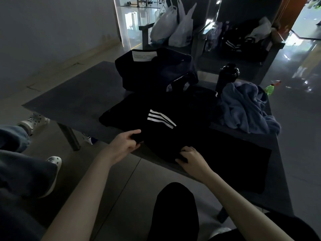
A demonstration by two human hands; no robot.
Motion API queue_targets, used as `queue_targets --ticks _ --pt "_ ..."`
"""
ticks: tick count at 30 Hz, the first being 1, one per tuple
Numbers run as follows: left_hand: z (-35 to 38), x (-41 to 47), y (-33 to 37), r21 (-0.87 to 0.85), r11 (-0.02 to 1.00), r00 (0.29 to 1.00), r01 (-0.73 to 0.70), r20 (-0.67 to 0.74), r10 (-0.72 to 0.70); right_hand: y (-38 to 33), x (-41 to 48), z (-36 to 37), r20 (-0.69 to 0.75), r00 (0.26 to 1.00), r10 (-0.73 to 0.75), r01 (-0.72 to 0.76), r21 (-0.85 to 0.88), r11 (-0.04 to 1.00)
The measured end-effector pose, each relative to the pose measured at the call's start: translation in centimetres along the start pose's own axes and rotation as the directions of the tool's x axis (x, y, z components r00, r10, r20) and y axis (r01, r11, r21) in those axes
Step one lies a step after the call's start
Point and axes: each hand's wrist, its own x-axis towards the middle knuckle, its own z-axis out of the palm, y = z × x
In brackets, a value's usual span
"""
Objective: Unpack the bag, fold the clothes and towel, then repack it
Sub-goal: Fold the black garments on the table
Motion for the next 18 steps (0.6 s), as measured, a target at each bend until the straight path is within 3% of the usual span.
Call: queue_targets --ticks 3,5,7,9,13,18 --pt "-0.3 1.0 0.1 0.230 0.970 0.997 -0.080 0.036 0.074 0.2 0.7 -1.3 0.018 0.995 0.101 -0.102 0.236 0.966" --pt "-0.1 2.1 0.2 0.501 0.855 0.986 -0.129 -0.029 0.166 0.6 1.2 -2.0 0.038 0.991 0.131 -0.137 0.285 0.949" --pt "0.6 3.0 0.8 0.629 0.759 0.963 -0.169 -0.060 0.264 0.9 1.6 -2.6 0.091 0.983 0.162 -0.181 0.278 0.943" --pt "1.3 4.0 1.2 0.639 0.741 0.949 -0.205 -0.057 0.312 1.1 1.8 -2.9 0.117 0.974 0.195 -0.221 0.293 0.930" --pt "1.8 5.8 1.1 0.509 0.854 0.977 -0.111 -0.100 0.187 0.7 1.6 -3.2 0.143 0.952 0.269 -0.305 0.448 0.840" --pt "2.0 8.4 -1.0 0.626 0.779 0.952 0.035 -0.258 0.164 0.5 1.1 -2.9 0.058 0.949 0.311 -0.309 0.381 0.872"
